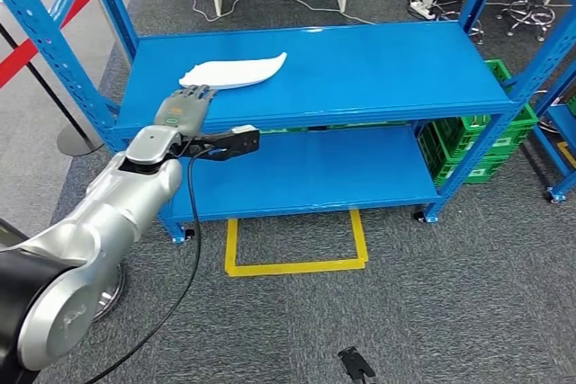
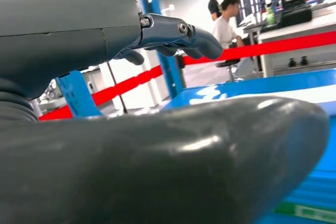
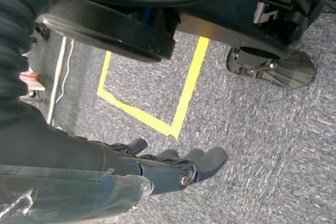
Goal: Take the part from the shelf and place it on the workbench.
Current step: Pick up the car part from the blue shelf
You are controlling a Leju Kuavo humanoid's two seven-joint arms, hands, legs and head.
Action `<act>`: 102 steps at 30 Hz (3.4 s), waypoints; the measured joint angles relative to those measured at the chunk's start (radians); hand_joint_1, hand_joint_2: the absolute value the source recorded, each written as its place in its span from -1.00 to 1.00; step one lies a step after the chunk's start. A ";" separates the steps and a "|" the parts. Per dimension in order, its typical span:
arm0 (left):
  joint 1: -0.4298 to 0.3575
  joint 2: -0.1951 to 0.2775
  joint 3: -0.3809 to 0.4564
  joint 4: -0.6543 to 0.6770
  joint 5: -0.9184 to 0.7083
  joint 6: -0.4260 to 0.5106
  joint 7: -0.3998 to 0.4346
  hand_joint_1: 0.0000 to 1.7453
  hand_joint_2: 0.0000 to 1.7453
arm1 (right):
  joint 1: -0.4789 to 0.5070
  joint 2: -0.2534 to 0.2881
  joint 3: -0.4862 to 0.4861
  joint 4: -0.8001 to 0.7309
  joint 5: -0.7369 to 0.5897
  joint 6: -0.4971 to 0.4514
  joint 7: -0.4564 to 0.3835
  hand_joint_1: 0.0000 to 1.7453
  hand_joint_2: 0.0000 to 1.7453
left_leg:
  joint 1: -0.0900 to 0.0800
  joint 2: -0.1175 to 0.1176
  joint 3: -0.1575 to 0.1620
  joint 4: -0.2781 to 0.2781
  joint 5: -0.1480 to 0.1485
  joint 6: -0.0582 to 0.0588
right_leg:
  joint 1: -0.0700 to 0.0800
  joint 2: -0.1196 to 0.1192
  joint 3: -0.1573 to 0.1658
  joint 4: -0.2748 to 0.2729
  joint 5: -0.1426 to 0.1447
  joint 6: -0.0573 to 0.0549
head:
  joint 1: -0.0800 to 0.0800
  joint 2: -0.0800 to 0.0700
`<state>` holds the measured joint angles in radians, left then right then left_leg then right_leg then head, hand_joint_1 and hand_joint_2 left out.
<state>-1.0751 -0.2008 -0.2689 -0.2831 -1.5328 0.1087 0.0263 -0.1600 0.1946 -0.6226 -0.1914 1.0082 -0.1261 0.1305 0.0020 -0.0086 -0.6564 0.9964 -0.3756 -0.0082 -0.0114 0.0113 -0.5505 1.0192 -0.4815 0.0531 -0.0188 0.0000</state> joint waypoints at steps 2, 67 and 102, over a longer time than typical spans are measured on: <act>-0.002 0.001 0.000 0.000 0.000 0.000 0.000 -1.00 -1.00 | 0.000 0.000 0.000 0.000 0.000 0.000 0.000 -1.00 1.00 | 0.002 -0.002 0.012 -0.003 -0.006 0.013 | 0.000 -0.003 -0.011 0.031 -0.016 0.007 | 0.002 0.000; 0.010 -0.004 -0.015 0.003 -0.023 -0.046 -0.016 -1.00 1.00 | 0.003 -0.001 -0.022 0.004 0.010 -0.003 -0.005 -1.00 1.00 | -0.014 -0.010 -0.022 -0.032 0.054 0.003 | 0.018 0.001 -0.005 -0.022 0.020 -0.063 | 0.004 0.000; 0.079 0.033 -0.022 0.024 -0.014 -0.120 0.020 -1.00 1.00 | 0.008 -0.002 -0.030 0.005 0.022 -0.003 -0.005 -1.00 1.00 | -0.012 -0.010 -0.020 -0.031 0.054 0.013 | 0.018 -0.001 0.001 -0.032 0.020 -0.021 | 0.004 0.000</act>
<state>-0.9958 -0.1674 -0.2910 -0.2590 -1.5465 -0.0111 0.0461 -0.1517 0.1930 -0.6523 -0.1867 1.0306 -0.1289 0.1253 -0.0100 -0.0186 -0.6766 0.9652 -0.3213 0.0048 0.0063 0.0106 -0.5494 0.9870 -0.4612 0.0320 -0.0153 0.0000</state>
